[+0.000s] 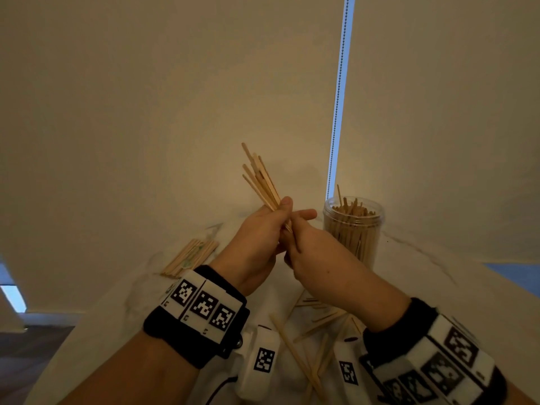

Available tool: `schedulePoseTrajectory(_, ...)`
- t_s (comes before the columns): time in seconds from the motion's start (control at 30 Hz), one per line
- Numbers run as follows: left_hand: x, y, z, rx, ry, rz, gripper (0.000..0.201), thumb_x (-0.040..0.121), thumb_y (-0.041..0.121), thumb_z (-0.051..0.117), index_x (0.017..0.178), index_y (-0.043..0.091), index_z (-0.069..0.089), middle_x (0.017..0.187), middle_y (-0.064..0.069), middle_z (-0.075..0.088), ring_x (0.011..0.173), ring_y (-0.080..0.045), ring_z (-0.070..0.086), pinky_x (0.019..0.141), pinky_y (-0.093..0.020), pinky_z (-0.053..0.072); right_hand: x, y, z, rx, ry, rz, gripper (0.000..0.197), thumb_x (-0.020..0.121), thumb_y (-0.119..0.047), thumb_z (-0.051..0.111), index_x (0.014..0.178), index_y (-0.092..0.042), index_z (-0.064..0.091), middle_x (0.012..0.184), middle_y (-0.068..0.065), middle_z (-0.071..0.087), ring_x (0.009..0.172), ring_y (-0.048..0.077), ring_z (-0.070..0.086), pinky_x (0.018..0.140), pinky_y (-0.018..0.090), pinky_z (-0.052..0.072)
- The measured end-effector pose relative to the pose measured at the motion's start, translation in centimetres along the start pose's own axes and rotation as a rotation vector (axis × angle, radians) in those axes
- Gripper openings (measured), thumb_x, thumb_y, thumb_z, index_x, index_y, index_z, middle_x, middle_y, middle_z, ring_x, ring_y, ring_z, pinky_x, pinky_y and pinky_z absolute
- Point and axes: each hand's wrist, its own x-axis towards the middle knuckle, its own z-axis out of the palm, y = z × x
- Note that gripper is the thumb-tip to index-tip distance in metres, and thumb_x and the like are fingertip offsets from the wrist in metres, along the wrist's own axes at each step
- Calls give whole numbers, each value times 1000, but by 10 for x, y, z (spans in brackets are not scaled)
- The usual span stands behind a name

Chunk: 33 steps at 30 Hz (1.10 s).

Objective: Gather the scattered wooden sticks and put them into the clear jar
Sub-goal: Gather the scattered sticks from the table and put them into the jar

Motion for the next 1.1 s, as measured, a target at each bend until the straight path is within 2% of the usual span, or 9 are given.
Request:
schedulePoseTrajectory(0.1,7,11,-10,-274,88,44,10,103,20,53,107,11,52,104,-12,75,91,-23,72,73,-32,54,-3,4,-10,16,-86,-19,28,106,-37,36,121,-18,51,98,8,68,85,23,65,78,41,54)
schedulePoseTrajectory(0.17,12,20,-23,-468,145,94,5,103,16,52,101,14,48,84,-8,67,69,-17,64,71,-31,51,-6,5,-12,36,-154,-21,29,106,-41,35,106,-17,51,92,8,67,77,22,61,73,41,51)
schedulePoseTrajectory(0.33,14,18,-23,-539,254,148,21,110,25,37,91,18,44,64,4,38,48,-8,34,57,-25,39,-5,-1,0,43,-64,-33,29,103,-46,40,90,-21,47,79,2,61,64,17,54,54,31,40)
schedulePoseTrajectory(0.57,9,25,-23,-544,125,139,29,101,42,54,89,18,44,65,2,45,59,-13,47,67,-30,45,-2,6,-12,-94,74,-73,35,101,-53,39,78,-27,45,69,-5,54,61,12,53,51,25,33)
schedulePoseTrajectory(0.67,7,36,-38,-504,225,186,32,95,41,65,103,15,48,70,-2,58,63,-16,58,68,-32,53,-5,11,-29,-207,12,-108,36,102,-53,38,72,-31,38,68,-8,52,60,5,48,51,22,30)
schedulePoseTrajectory(0.77,4,41,-44,-378,266,177,38,99,48,53,109,12,59,79,-6,69,67,-20,66,71,-35,56,-3,18,-34,-270,17,-118,34,100,-54,41,75,-31,40,67,-9,50,61,3,48,53,21,34)
schedulePoseTrajectory(0.87,0,33,-27,-108,142,71,46,106,40,39,106,5,69,90,-11,76,78,-22,73,78,-35,57,-2,17,-31,-305,63,-151,30,98,-54,48,80,-30,45,65,-9,48,60,6,46,54,25,34)
schedulePoseTrajectory(0.97,-5,23,-14,59,74,58,43,108,29,39,112,0,70,99,-15,77,93,-27,75,82,-34,61,0,21,-33,-375,115,-147,26,96,-53,51,82,-31,50,63,-11,48,58,6,48,52,19,33)
schedulePoseTrajectory(1.1,-5,26,-13,165,68,65,37,106,31,45,111,7,73,102,-8,78,100,-25,73,91,-38,58,1,27,-38,-395,159,-112,30,93,-52,53,71,-33,53,62,-9,53,65,13,59,63,28,48)
